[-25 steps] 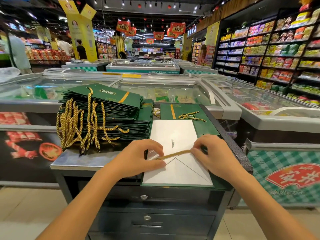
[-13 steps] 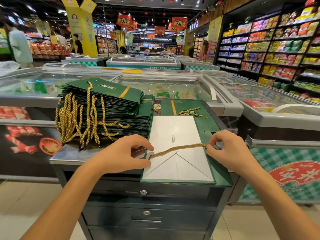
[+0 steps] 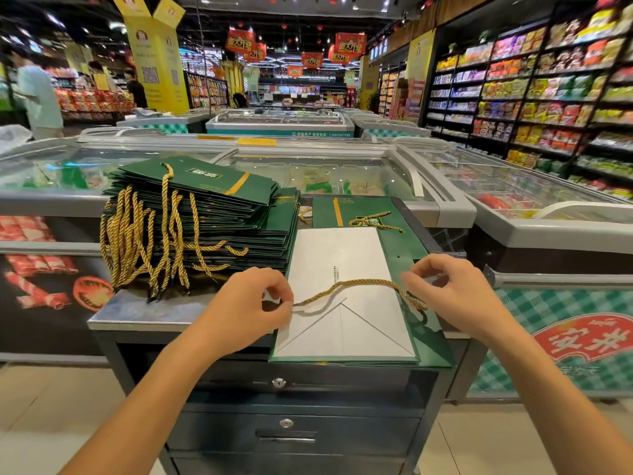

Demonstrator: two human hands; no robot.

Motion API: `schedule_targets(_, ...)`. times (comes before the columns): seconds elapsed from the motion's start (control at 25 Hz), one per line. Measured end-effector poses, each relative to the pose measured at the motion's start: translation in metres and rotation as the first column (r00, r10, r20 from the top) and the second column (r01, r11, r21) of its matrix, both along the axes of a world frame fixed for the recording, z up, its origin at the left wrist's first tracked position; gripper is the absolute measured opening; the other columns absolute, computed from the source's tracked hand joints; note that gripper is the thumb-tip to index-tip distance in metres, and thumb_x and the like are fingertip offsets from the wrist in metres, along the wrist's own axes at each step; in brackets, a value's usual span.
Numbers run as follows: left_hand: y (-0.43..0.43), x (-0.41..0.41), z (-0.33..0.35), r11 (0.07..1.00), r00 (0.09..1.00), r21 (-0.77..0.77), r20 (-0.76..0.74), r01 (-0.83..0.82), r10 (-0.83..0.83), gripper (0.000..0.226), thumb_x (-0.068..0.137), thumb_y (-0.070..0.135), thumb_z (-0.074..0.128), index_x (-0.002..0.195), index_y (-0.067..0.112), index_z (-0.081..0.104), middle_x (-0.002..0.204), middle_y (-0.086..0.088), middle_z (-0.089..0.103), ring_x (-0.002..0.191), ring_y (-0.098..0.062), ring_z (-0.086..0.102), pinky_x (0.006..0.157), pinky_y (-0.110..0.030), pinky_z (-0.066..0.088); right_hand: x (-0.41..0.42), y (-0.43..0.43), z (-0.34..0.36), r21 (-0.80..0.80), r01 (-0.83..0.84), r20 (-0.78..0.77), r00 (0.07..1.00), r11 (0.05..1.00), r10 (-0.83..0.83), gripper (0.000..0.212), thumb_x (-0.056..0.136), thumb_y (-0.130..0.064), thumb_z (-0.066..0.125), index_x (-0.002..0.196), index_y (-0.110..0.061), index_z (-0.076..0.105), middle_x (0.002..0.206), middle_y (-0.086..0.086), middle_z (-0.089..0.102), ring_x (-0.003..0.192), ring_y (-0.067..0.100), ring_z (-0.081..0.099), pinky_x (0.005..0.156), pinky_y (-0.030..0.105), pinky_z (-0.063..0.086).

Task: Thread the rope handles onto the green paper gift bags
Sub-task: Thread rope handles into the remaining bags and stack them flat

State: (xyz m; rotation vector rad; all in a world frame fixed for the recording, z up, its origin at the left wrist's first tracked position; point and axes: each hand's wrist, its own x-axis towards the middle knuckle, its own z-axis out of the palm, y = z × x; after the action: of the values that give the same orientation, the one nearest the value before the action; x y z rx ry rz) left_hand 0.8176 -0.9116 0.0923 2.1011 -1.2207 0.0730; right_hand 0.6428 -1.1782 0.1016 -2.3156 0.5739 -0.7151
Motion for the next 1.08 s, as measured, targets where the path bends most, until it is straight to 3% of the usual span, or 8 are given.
schedule_targets(0.16,-0.003,0.000,-0.001,0.997,0.991,-0.029,-0.110,0.073,-0.076,0.024,0.091,0.009,0.064,0.087,0.032,0.060,0.077,0.008,0.060,0.069,-0.011,0.053,0.063,-0.023,0.046,0.000,-0.002,0.002,0.056,0.002,0.012,1.000,0.998,-0.003,0.017,0.093,-0.039,0.067,0.085,-0.024,0.071,0.085,-0.011,0.071,0.081,0.002,0.064,0.071,0.025,0.045)
schedule_targets(0.32,-0.005,0.002,-0.004,0.994,0.984,-0.039,-0.137,0.106,-0.111,0.030,0.100,0.010,0.053,0.095,0.036,0.067,0.079,0.016,0.056,0.066,-0.008,0.048,0.062,-0.020,0.042,-0.001,-0.003,0.002,0.059,-0.005,0.004,1.000,0.998,0.005,0.014,0.095,-0.035,0.066,0.088,-0.025,0.072,0.086,-0.010,0.072,0.083,0.005,0.065,0.072,0.025,0.046)
schedule_targets(0.48,-0.004,0.001,-0.005,0.994,0.979,-0.058,-0.175,0.095,-0.104,0.024,0.096,0.016,0.063,0.106,0.036,0.071,0.078,0.022,0.058,0.067,-0.007,0.051,0.065,-0.019,0.045,-0.001,-0.004,0.000,0.035,-0.012,-0.001,1.000,0.999,0.012,0.010,0.096,-0.032,0.065,0.092,-0.026,0.072,0.089,-0.010,0.072,0.085,0.005,0.066,0.076,0.026,0.051)
schedule_targets(0.64,-0.008,0.001,-0.007,0.980,0.973,-0.196,-0.213,0.042,-0.084,0.021,0.093,0.017,0.070,0.097,0.036,0.078,0.072,0.009,0.062,0.061,-0.008,0.049,0.057,-0.020,0.042,-0.002,-0.003,-0.002,0.025,-0.007,0.001,1.000,1.000,0.007,0.010,0.096,-0.031,0.065,0.091,-0.025,0.072,0.089,-0.010,0.071,0.083,0.006,0.066,0.073,0.024,0.049)
schedule_targets(0.76,-0.010,0.003,-0.008,0.958,0.966,-0.288,-0.242,0.013,-0.086,0.024,0.093,0.011,0.068,0.096,0.031,0.080,0.089,0.007,0.072,0.078,-0.016,0.065,0.067,-0.026,0.055,-0.002,-0.001,-0.003,0.022,-0.018,0.003,1.000,1.000,0.018,0.009,0.096,-0.030,0.066,0.090,-0.026,0.072,0.089,-0.011,0.071,0.082,0.006,0.066,0.073,0.025,0.052)
schedule_targets(0.88,-0.010,0.003,-0.006,0.936,0.957,-0.352,-0.262,0.025,-0.124,0.025,0.094,0.006,0.065,0.094,0.027,0.080,0.108,0.013,0.074,0.098,-0.011,0.069,0.077,-0.026,0.055,-0.001,-0.003,-0.003,0.046,0.003,0.029,1.000,0.999,-0.004,0.006,0.095,-0.026,0.066,0.094,-0.027,0.071,0.089,-0.011,0.071,0.083,0.004,0.066,0.073,0.022,0.050)
schedule_targets(1.0,-0.016,-0.001,0.003,0.926,0.964,-0.377,-0.235,0.030,-0.127,0.026,0.098,0.007,0.060,0.104,0.028,0.076,0.094,0.011,0.077,0.096,-0.007,0.071,0.086,-0.019,0.053,0.005,-0.013,0.001,0.112,0.035,0.039,0.998,0.993,-0.040,0.021,0.094,-0.017,0.067,0.113,-0.025,0.070,0.104,-0.010,0.071,0.094,0.004,0.066,0.083,0.026,0.053)
schedule_targets(1.08,-0.028,-0.003,0.015,0.923,0.963,-0.381,-0.226,0.050,-0.146,0.028,0.099,0.008,0.059,0.109,0.031,0.073,0.086,0.007,0.075,0.084,-0.006,0.070,0.079,-0.017,0.054,0.014,-0.020,0.007,0.190,0.027,0.000,1.000,0.982,-0.027,0.034,0.094,-0.014,0.067,0.127,-0.022,0.065,0.114,-0.004,0.069,0.100,0.006,0.065,0.084,0.027,0.052)
